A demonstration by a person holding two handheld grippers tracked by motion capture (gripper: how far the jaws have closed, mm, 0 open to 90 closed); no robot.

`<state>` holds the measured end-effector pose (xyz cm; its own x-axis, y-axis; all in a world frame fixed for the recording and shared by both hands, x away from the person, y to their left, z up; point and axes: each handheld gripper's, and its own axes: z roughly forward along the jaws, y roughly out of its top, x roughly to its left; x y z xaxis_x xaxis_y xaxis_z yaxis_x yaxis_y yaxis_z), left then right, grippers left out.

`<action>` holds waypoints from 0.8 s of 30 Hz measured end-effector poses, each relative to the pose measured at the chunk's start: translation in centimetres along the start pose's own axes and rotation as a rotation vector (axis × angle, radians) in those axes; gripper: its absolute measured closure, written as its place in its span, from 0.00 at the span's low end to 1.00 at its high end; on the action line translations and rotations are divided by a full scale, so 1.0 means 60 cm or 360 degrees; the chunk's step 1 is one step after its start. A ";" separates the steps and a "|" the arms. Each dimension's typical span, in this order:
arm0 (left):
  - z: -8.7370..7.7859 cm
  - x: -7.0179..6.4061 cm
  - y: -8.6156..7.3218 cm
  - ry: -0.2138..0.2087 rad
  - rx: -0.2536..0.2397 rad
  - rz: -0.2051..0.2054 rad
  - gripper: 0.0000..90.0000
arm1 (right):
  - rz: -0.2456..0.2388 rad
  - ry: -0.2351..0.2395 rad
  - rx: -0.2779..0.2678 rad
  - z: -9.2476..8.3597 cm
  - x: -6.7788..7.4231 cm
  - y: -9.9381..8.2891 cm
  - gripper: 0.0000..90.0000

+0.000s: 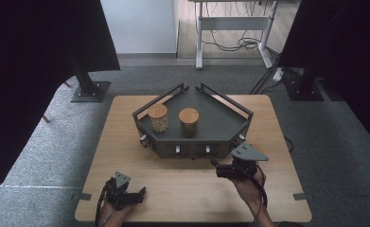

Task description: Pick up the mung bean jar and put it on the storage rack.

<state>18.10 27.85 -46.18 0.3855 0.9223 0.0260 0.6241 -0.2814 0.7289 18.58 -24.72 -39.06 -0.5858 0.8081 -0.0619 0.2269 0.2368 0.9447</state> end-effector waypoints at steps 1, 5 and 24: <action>0.000 0.000 0.000 0.0000 0.0000 0.0001 0.02 | 0.0003 -0.0003 0.0008 -0.003 -0.001 -0.005 0.10; 0.000 0.000 0.000 0.0000 0.0002 0.0002 0.02 | -0.0003 -0.0013 0.0024 -0.006 -0.001 -0.012 0.10; 0.000 0.000 0.000 -0.0001 0.0002 0.0003 0.02 | 0.0010 -0.0073 0.0103 -0.029 -0.001 -0.056 0.11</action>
<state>18.09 27.86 -46.16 0.3870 0.9217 0.0270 0.6242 -0.2834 0.7280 16.50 -26.49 -41.67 -0.5484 0.8331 -0.0722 0.2813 0.2651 0.9223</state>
